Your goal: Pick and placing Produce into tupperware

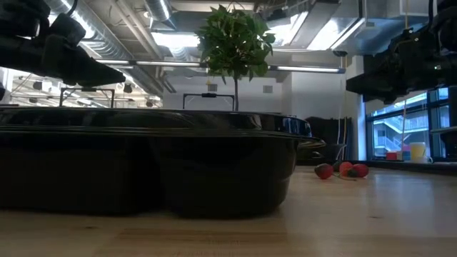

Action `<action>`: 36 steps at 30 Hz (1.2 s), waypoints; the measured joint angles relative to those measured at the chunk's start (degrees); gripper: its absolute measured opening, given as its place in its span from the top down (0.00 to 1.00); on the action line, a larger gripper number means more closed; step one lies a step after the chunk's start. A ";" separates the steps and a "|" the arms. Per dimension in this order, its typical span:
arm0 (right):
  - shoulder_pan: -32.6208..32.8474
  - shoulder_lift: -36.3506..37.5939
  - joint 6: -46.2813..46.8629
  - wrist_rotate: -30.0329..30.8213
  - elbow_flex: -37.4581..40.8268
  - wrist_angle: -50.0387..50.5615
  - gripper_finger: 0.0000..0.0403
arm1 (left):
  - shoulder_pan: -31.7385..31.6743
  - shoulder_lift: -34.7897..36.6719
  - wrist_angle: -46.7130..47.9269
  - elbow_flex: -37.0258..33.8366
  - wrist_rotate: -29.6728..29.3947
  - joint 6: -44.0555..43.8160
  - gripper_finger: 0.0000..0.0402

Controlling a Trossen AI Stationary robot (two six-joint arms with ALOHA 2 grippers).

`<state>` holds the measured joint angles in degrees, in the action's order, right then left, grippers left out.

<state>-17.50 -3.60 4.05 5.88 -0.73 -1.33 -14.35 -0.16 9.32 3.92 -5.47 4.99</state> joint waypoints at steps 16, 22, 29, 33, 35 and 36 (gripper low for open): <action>0.00 -0.02 14.80 -0.03 0.00 -0.08 0.65 | 0.00 0.00 -0.13 0.02 -2.56 10.51 0.60; -0.02 -0.02 15.28 -0.03 -0.01 -0.05 0.65 | 0.00 0.02 -0.15 0.02 -2.57 10.49 0.60; 0.01 -0.02 15.37 -0.03 -0.02 -0.05 0.65 | 0.00 0.01 -0.17 0.02 -2.57 10.00 0.60; -0.02 -0.02 16.52 -0.01 0.00 -0.05 0.65 | 0.00 0.00 -0.17 0.02 -2.57 7.30 0.60; -0.02 -0.02 17.09 -0.01 0.00 -0.05 0.65 | 0.00 0.02 -0.17 0.02 -2.58 7.31 0.60; -0.02 -0.02 17.59 -0.01 -0.02 -0.05 0.65 | 0.00 0.01 -0.17 0.02 -2.59 7.30 0.60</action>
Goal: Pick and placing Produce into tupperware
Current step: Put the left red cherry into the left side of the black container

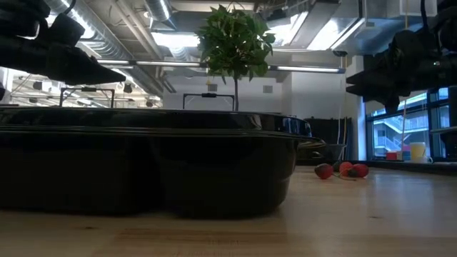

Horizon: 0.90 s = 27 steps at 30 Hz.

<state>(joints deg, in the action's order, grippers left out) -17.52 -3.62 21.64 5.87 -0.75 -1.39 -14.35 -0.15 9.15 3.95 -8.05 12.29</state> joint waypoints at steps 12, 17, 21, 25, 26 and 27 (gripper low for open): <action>0.01 0.00 0.54 0.00 0.01 0.02 0.65 | 0.00 0.01 -0.02 0.00 0.00 -0.15 0.60; 0.01 0.00 0.36 0.00 0.02 0.02 0.65 | 0.00 0.00 -0.03 0.00 0.00 -0.15 0.60; 0.00 0.00 -0.29 0.00 0.02 0.02 0.65 | 0.00 0.01 -0.04 0.00 0.00 -0.17 0.60; 0.02 0.00 0.55 -0.12 0.02 0.06 0.65 | 0.00 0.00 -0.04 0.00 -0.06 -0.19 0.60; 0.00 -0.02 0.85 -0.64 0.00 0.18 0.65 | 0.00 0.01 -0.05 0.00 -0.24 -0.25 0.60; 0.02 -0.01 1.24 -1.64 0.01 0.38 0.65 | 0.00 -0.01 -0.07 0.00 -0.38 -0.72 0.60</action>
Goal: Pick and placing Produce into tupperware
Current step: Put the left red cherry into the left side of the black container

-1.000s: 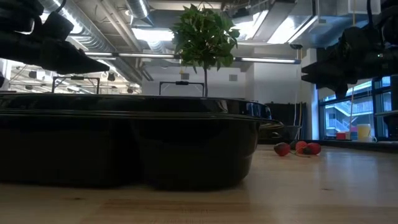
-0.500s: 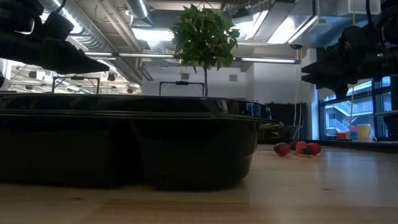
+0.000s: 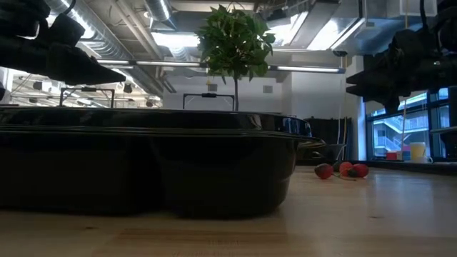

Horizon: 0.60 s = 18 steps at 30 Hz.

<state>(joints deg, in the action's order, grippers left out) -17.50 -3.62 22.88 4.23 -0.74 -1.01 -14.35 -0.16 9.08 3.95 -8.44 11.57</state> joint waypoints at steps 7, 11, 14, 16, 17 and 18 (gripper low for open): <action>0.98 -0.01 -5.61 -10.48 0.01 -0.87 0.65 | -0.01 0.01 -0.20 0.00 -1.89 -5.88 0.60; 2.37 -0.01 -9.70 -11.42 0.03 -2.85 0.65 | 0.00 -0.51 -0.30 -0.02 -3.25 -6.45 0.60; 3.12 -0.01 -9.77 -11.44 0.03 -6.10 0.65 | -0.02 -1.42 -0.39 0.00 -4.52 -5.35 0.60; 3.63 -0.01 -10.12 -11.43 0.03 -8.06 0.65 | -0.01 -2.14 -0.41 0.00 -4.62 -5.14 0.60; 4.01 -0.01 -10.94 -11.46 0.03 -8.76 0.65 | 0.00 -2.42 -0.42 0.00 -4.62 -5.09 0.60; 4.49 -0.01 -11.75 -11.54 0.03 -9.02 0.65 | -0.02 -2.71 -0.42 0.00 -4.62 -5.05 0.60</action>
<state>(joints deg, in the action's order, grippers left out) -13.01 -3.64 11.13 -7.31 -0.71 -10.03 -14.37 -2.87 8.67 3.95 -13.06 6.52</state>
